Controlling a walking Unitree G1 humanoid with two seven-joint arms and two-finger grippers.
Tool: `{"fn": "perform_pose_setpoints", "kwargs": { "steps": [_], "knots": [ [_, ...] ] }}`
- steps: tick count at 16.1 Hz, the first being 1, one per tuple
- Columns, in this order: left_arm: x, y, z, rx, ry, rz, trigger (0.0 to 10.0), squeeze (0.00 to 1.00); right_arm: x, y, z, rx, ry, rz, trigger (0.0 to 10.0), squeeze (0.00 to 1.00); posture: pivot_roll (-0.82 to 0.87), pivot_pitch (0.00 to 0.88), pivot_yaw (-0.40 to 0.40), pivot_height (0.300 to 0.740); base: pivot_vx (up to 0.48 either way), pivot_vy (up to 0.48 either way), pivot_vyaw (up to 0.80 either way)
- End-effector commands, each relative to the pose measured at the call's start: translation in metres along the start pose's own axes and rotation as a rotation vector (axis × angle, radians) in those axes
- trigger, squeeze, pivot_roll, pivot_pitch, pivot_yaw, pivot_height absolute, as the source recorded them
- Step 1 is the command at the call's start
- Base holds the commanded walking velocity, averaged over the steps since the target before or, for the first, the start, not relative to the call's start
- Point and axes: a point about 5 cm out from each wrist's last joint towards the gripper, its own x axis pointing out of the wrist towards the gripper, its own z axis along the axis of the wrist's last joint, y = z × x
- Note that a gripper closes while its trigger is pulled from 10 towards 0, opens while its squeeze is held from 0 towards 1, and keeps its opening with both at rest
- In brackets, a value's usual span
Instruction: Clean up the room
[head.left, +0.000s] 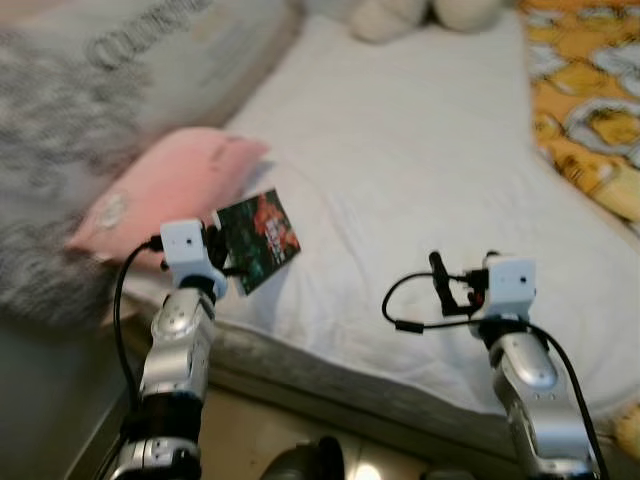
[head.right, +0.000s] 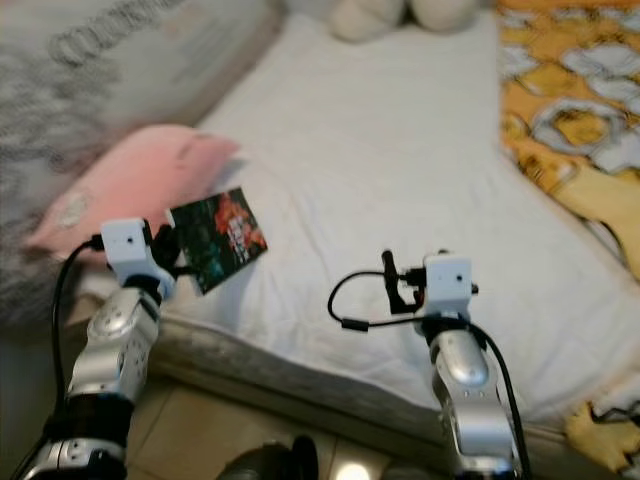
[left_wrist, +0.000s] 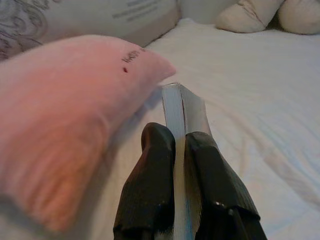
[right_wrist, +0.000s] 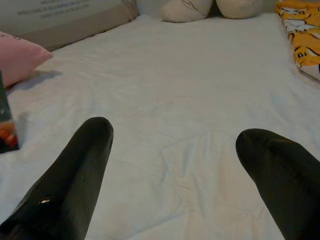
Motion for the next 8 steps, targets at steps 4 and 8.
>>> {"fn": "perform_pose_setpoints", "kwargs": {
  "steps": [4,8],
  "knots": [
    [0.004,-0.001,0.008,0.064,-0.022,-0.092,0.0,0.00,-0.007,0.009,-0.007,-0.014,-0.001,0.023,10.0,0.02,-0.23,0.000,0.208,0.740,0.000,0.000,0.00],
    [0.007,-0.004,0.010,0.074,-0.026,-0.156,0.0,0.00,-0.008,0.015,-0.007,-0.035,-0.018,0.053,10.0,0.03,-0.23,0.000,0.204,0.740,0.000,0.429,0.00]
  ]
}}
